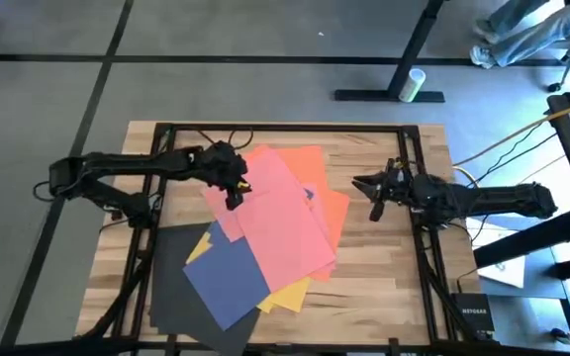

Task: Organize paper
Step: Put the pink paper to the top right of the table

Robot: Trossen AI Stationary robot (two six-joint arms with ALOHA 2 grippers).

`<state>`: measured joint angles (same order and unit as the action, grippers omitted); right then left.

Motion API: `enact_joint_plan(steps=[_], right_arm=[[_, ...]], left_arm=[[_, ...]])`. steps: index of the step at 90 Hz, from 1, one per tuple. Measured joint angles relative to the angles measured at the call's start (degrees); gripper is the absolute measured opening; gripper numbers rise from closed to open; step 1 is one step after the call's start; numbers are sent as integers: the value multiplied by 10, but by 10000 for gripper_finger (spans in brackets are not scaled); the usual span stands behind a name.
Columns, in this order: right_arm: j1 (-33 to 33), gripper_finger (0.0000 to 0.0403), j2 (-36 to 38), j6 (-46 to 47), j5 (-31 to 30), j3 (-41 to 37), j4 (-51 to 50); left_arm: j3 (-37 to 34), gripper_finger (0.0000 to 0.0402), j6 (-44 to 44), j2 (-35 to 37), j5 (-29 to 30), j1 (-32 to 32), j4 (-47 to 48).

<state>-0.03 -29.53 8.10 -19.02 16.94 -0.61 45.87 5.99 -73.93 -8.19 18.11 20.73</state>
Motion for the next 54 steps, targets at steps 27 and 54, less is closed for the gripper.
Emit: enact_joint_plan(steps=[27,54], right_arm=[[0,73,-158,-19,0,116,-87],[0,73,-254,-25,25,163,-99]], left_arm=[[0,93,19,-13,28,4,20],[0,131,126,-44,11,-25,111]])
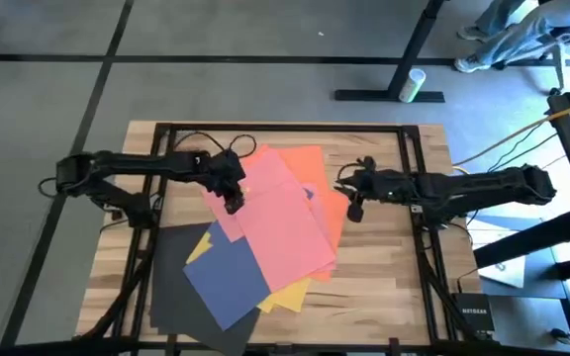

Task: Organize paper
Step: Put the pink paper to the top right of the table

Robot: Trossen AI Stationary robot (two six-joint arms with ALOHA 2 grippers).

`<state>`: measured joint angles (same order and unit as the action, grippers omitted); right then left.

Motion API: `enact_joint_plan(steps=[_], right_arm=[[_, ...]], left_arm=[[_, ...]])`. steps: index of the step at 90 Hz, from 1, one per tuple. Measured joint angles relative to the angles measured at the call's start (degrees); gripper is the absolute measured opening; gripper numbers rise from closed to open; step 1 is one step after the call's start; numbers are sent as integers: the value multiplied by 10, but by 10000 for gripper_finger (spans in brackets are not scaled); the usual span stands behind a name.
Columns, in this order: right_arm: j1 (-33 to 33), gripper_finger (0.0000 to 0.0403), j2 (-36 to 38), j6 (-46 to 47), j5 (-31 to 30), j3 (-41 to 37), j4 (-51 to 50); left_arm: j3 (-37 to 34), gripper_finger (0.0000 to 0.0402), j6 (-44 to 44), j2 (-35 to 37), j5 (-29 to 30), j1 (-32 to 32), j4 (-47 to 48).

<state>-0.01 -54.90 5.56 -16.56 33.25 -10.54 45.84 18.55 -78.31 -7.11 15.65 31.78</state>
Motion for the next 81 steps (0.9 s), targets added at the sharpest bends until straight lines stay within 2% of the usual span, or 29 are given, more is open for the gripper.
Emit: enact_joint_plan(steps=[22,49,81], right_arm=[[0,73,-26,0,13,9,0],[0,73,-28,0,12,9,-1],[0,73,-27,0,12,9,-1]], left_arm=[[0,161,25,-29,0,-23,16],[0,180,8,-51,23,-3,-3],[0,182,-10,-101,-18,6,-11]])
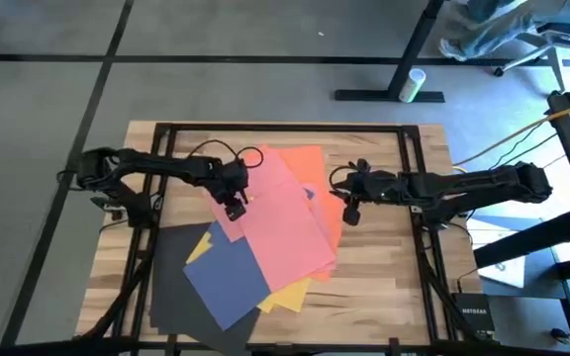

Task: Organize paper
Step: Put the pink paper to the top right of the table

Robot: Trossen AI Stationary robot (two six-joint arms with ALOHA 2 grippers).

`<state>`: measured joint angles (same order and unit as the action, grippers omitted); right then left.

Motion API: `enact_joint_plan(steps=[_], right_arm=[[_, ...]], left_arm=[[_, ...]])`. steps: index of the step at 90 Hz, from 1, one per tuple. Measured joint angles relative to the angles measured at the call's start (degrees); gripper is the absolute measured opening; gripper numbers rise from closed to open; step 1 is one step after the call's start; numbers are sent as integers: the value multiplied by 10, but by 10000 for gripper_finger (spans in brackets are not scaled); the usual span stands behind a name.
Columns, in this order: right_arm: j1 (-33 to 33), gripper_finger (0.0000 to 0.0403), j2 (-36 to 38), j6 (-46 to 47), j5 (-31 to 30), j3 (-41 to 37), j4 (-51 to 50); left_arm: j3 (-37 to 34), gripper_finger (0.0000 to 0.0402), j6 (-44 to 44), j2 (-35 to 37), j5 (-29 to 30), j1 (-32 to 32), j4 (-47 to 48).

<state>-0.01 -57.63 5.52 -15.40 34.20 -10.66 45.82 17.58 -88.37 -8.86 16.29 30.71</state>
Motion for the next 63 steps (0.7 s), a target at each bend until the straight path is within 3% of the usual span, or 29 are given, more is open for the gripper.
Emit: enact_joint_plan(steps=[31,63], right_arm=[[0,73,0,0,-9,0,-3],[0,73,0,0,-9,0,-3]], left_arm=[[0,173,-3,-15,-2,0,4],[0,73,3,-15,-1,0,3]])
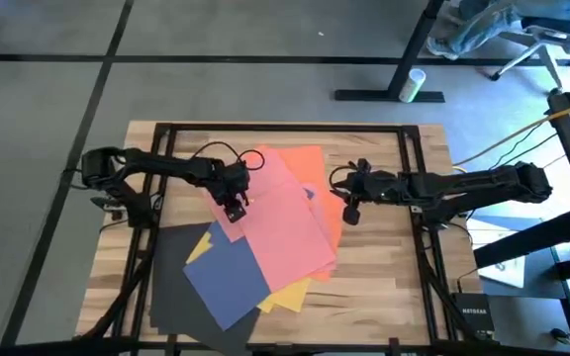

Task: Organize paper
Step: Put the pink paper to the top right of the table

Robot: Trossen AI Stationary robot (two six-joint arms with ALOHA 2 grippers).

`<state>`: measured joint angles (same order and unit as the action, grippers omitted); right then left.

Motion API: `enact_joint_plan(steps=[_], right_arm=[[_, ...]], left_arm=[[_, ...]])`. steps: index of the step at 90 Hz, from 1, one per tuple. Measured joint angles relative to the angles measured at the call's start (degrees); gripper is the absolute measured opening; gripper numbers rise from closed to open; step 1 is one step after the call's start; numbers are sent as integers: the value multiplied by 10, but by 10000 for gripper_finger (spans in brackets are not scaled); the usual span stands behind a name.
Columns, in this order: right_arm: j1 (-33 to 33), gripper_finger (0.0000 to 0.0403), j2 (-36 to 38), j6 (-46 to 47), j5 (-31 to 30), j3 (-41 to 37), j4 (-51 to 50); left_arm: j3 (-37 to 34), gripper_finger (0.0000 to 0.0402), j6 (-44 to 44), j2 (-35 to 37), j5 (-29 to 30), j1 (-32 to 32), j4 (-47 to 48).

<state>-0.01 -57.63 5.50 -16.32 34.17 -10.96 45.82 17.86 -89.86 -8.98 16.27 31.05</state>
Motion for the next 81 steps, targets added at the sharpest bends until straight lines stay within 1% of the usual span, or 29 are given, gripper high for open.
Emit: enact_joint_plan(steps=[16,22,42,56,73,81], right_arm=[[0,73,0,0,0,0,0],[0,73,0,0,0,0,0],[0,73,0,0,0,0,-2],[0,73,0,0,4,0,-13],[0,73,0,0,9,0,-17],[0,73,0,1,9,0,-17]], left_arm=[[0,15,1,4,0,0,-1],[4,4,1,7,0,0,2],[38,0,-14,16,-11,0,-3],[61,0,-32,17,-36,-2,-3],[75,0,-48,17,-46,-10,-8],[75,0,-48,17,-58,-17,-32]])
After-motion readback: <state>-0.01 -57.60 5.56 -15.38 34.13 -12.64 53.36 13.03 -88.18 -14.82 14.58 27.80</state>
